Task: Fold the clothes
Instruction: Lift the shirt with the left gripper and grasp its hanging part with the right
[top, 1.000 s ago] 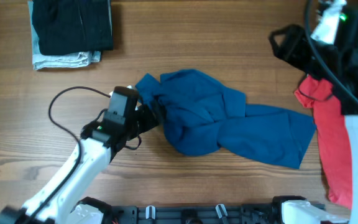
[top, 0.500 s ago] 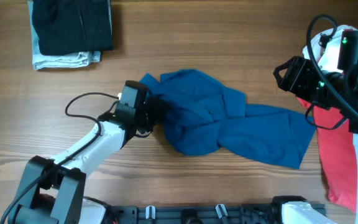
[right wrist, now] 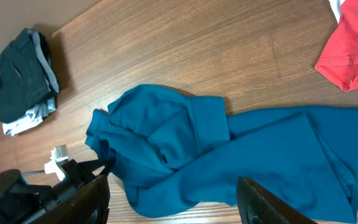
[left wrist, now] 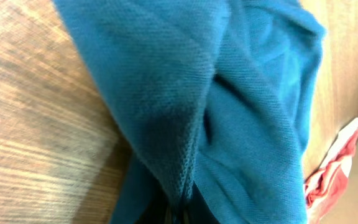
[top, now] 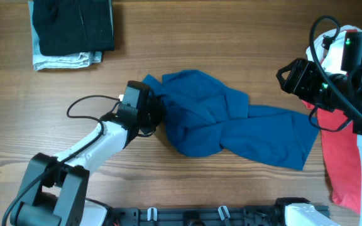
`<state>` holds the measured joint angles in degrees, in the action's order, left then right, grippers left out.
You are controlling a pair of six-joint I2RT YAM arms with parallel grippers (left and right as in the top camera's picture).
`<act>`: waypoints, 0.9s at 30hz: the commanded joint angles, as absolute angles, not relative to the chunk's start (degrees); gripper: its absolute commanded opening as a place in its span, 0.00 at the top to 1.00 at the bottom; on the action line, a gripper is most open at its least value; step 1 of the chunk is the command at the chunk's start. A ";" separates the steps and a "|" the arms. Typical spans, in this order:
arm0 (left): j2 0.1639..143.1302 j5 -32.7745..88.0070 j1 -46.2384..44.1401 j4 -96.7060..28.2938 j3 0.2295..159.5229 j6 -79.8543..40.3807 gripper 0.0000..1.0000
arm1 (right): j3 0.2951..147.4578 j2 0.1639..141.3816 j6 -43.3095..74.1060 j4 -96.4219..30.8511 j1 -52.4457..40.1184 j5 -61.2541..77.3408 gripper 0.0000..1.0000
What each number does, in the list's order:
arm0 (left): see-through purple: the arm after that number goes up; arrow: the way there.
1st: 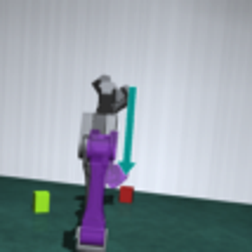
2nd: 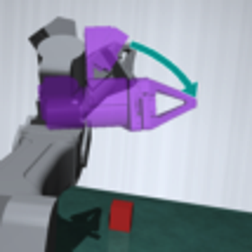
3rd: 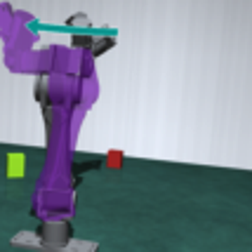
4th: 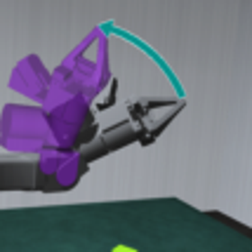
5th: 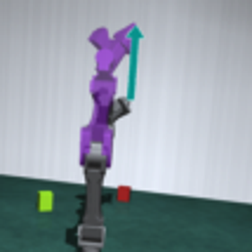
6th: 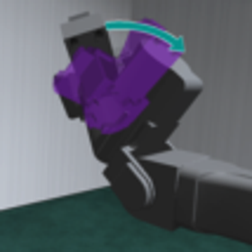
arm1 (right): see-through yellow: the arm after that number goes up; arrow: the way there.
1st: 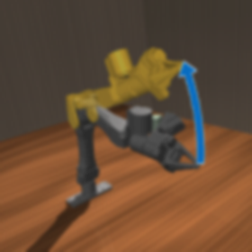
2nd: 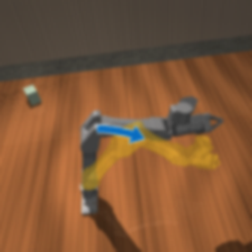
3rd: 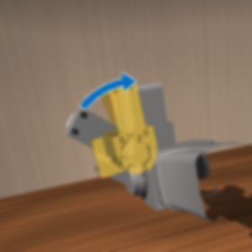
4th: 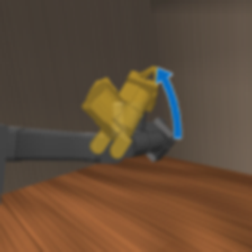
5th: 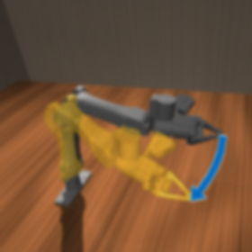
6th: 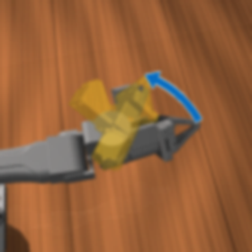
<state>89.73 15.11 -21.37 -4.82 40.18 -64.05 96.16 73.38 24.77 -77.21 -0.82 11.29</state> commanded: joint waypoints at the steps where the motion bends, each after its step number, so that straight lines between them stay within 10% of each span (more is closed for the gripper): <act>1: 83.85 16.88 -21.08 -6.59 45.30 -56.75 0.96 | 96.57 72.64 22.41 -77.56 -0.78 11.40 0.34; 12: 63.83 4.58 -21.08 -23.03 66.24 -52.69 0.96 | 83.42 74.67 31.24 -69.63 -2.22 33.76 0.34; 17: 63.61 2.31 -20.88 -18.24 68.23 -52.69 0.96 | 64.18 75.02 46.70 -34.98 -16.80 42.83 0.33; 23: 63.64 -0.54 -19.57 -24.10 82.32 -48.16 0.96 | 61.87 76.03 26.11 -24.05 -23.49 29.52 0.43; 27: 63.64 -0.49 -19.59 -23.27 84.20 -48.42 0.96 | 61.87 73.69 17.91 -23.90 -24.73 24.62 0.31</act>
<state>64.45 0.99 -20.08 -24.27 80.97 -50.02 62.13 75.85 27.44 -23.88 -23.59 30.68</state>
